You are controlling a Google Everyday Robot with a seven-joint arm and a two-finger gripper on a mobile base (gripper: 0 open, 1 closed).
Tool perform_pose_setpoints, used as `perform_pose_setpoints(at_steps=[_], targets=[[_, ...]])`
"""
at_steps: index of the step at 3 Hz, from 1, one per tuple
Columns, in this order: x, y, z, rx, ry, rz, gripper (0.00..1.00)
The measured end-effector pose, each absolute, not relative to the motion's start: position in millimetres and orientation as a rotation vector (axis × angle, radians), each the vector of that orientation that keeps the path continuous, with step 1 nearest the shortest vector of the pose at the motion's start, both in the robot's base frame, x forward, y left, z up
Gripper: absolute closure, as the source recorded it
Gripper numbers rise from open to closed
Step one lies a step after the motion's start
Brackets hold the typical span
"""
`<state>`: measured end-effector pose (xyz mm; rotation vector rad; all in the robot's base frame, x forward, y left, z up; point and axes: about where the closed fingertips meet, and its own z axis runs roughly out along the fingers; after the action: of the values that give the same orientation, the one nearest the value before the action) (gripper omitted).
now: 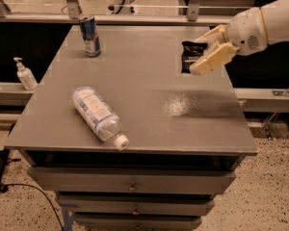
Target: Move rxbar chocolate near blue plastic bottle
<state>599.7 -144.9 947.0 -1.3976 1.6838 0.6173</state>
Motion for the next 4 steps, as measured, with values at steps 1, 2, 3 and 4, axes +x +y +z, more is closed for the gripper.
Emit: perform_pose_setpoints(at_steps=[1,2,3,4], targets=[[570,-123,938,-1.457,1.642,0.663,1.0],[546,-89,914,-1.521,1.604,0.76,1.0],[528,-57,898,-1.571,1.557,0.854,1.0],[512,-30,886,-1.613,1.515,0.931,1.0]])
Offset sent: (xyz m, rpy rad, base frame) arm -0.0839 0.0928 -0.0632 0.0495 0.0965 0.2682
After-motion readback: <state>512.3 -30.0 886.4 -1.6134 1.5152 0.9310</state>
